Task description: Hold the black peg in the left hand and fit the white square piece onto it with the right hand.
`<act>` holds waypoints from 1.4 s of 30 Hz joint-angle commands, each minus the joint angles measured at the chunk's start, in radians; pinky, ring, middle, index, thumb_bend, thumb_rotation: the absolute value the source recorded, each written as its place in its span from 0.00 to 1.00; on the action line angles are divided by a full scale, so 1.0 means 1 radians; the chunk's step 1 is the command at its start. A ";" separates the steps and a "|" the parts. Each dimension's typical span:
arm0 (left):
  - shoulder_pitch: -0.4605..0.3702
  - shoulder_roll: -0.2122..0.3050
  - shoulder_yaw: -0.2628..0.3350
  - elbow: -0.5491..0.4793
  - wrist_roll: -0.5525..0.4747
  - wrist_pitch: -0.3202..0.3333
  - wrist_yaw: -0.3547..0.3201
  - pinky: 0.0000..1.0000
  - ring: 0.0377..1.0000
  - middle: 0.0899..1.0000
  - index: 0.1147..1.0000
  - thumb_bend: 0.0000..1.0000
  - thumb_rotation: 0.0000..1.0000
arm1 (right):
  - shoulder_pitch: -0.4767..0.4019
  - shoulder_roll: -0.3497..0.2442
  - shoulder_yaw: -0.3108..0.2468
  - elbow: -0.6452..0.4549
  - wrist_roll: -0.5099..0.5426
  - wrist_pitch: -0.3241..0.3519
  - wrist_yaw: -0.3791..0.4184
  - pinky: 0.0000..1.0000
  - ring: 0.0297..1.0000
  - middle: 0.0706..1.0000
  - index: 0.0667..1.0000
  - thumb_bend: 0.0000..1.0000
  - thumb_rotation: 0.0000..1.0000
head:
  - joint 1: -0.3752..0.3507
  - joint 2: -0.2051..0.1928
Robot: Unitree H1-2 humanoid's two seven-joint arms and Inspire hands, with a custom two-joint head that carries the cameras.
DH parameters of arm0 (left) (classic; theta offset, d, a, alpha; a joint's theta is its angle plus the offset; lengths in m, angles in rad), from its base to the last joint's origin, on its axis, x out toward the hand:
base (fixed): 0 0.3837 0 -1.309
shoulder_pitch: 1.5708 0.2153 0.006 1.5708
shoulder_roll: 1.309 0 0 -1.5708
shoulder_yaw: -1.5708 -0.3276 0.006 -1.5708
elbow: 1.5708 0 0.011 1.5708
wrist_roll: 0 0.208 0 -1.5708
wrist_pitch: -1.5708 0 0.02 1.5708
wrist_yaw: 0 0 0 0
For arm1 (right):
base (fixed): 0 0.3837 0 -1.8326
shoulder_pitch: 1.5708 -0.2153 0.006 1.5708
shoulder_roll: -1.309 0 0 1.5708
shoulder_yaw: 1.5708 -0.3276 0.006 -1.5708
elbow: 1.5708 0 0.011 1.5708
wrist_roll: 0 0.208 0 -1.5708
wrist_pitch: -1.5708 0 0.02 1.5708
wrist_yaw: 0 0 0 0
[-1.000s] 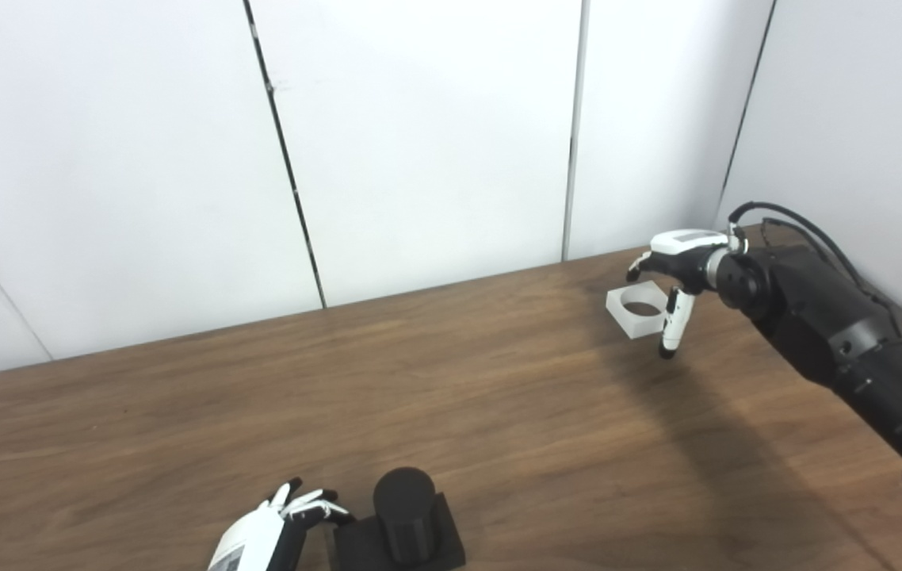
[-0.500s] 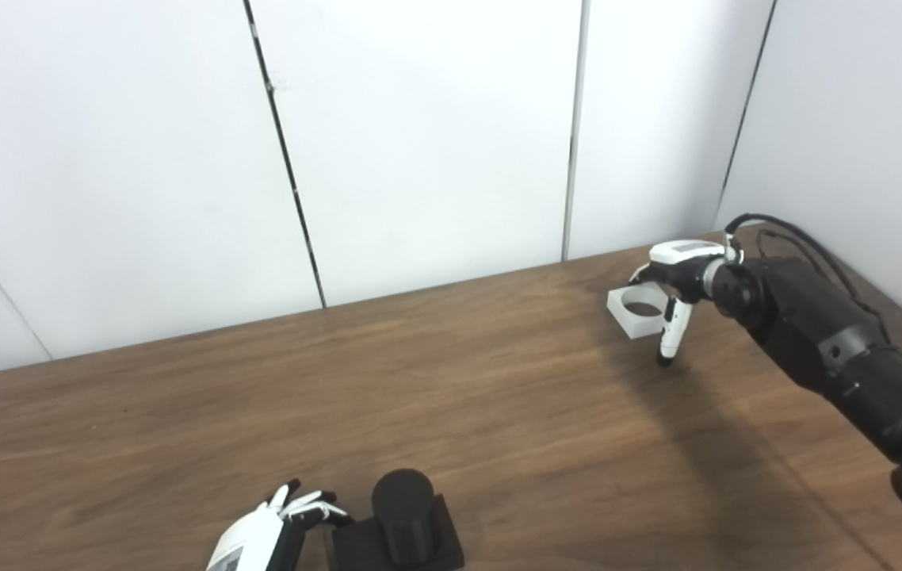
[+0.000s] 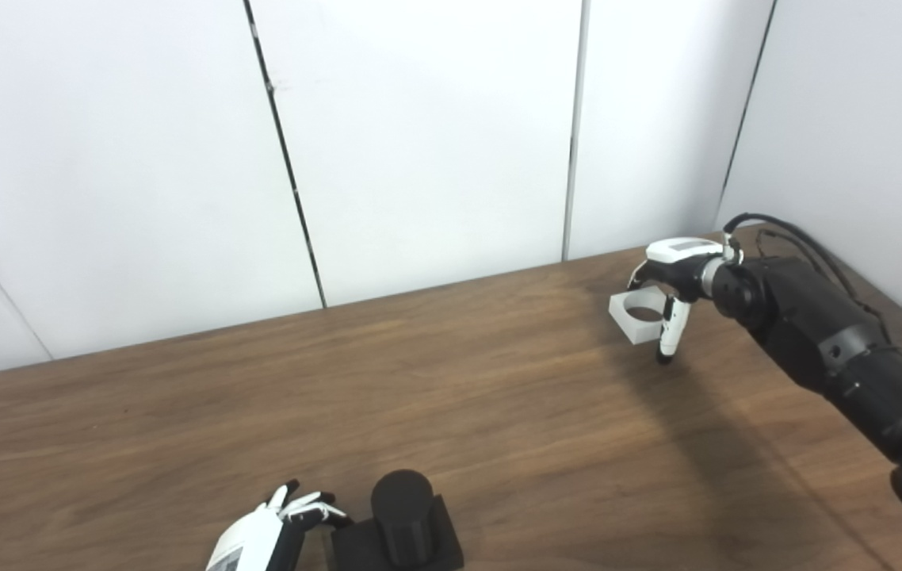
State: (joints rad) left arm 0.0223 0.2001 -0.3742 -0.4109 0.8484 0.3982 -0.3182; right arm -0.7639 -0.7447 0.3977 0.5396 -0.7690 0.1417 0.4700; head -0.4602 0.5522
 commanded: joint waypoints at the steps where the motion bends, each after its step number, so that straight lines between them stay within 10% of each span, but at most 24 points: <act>1: 0.039 0.027 -0.006 0.025 0.040 0.038 -0.045 1.00 1.00 0.85 0.42 0.51 0.08 | -0.034 -0.027 -0.022 -0.019 0.003 -0.022 -0.040 0.90 0.97 0.88 0.71 0.88 0.15 | 0.000 0.000; 7: 0.042 0.025 -0.005 0.021 0.038 0.036 -0.042 1.00 1.00 0.84 0.42 0.51 0.08 | -0.025 -0.019 -0.024 -0.005 0.003 -0.042 -0.073 0.87 0.94 0.84 0.60 0.85 0.13 | 0.004 0.004; 8: 0.042 0.025 -0.005 0.021 0.037 0.035 -0.042 1.00 1.00 0.84 0.42 0.51 0.08 | -0.024 -0.018 -0.025 -0.003 0.004 -0.048 -0.080 0.86 0.93 0.83 0.52 0.66 0.13 | 0.004 0.004; 11: 0.043 0.023 -0.005 0.020 0.037 0.037 -0.042 1.00 1.00 0.84 0.42 0.51 0.08 | -0.018 -0.017 -0.032 0.010 0.013 -0.082 -0.118 0.84 0.90 0.79 0.46 0.54 0.13 | 0.006 0.003; 30: 0.037 0.003 -0.008 0.005 0.060 0.060 -0.074 1.00 1.00 0.84 0.42 0.51 0.08 | 0.001 -0.029 -0.034 0.002 0.020 -0.107 -0.126 0.85 0.90 0.79 0.45 0.52 0.13 | 0.019 0.017; 42: 0.018 -0.013 -0.008 0.007 0.073 0.057 -0.084 1.00 1.00 0.84 0.42 0.51 0.08 | -0.009 -0.042 -0.058 -0.433 0.013 0.158 0.244 1.00 0.89 0.80 0.45 0.52 0.13 | 0.123 0.094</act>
State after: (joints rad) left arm 0.0208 0.1721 -0.3735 -0.4285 0.8918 0.4222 -0.3552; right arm -0.7172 -0.7608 0.3703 0.1658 -0.7697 0.2614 0.6766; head -0.3361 0.6457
